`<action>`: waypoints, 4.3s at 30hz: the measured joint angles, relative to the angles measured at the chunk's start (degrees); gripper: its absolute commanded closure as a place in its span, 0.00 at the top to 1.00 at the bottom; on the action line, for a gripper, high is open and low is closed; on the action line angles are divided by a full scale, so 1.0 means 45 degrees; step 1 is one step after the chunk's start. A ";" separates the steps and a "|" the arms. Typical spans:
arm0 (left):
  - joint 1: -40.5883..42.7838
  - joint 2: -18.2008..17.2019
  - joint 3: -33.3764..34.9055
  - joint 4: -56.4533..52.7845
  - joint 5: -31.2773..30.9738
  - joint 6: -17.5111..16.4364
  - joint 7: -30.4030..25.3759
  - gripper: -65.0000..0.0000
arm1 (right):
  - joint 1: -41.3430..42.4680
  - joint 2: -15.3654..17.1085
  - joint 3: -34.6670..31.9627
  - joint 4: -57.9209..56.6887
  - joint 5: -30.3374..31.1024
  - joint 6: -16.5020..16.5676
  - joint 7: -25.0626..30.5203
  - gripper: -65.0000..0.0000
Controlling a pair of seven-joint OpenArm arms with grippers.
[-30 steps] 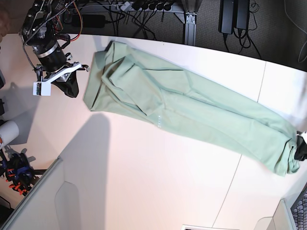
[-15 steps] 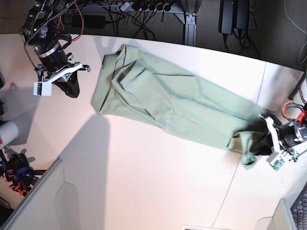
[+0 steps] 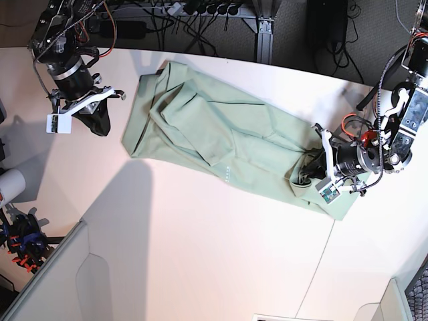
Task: Fold the T-shirt properly
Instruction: 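Fold the strip end with the left gripper toward the middle, then grasp the other strip end with the right gripper and fold it over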
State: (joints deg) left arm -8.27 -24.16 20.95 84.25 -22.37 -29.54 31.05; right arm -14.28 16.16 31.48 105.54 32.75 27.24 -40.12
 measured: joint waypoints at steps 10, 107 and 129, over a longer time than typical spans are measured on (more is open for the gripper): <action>0.0010 0.0223 0.0000 0.0432 -0.0384 -0.0010 0.0529 0.00 | 0.0000 -0.0180 0.0000 0.0000 0.0000 0.0000 -0.0151 0.00; 0.0228 -0.1190 -0.2909 0.2560 -0.4425 -0.2123 0.1438 0.55 | 0.0529 -0.0364 0.1515 -0.2968 -0.0622 -0.0044 0.1015 0.00; 0.2293 -0.1200 -0.2900 0.2560 -0.4104 -0.2123 0.1467 0.55 | 0.1229 -0.3721 -0.5712 0.1093 -0.2089 -0.0053 0.0831 0.00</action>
State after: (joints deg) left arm 2.04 -29.56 7.90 95.77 -40.84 -39.09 37.65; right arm -8.75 -0.58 5.78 110.45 23.35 27.00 -36.38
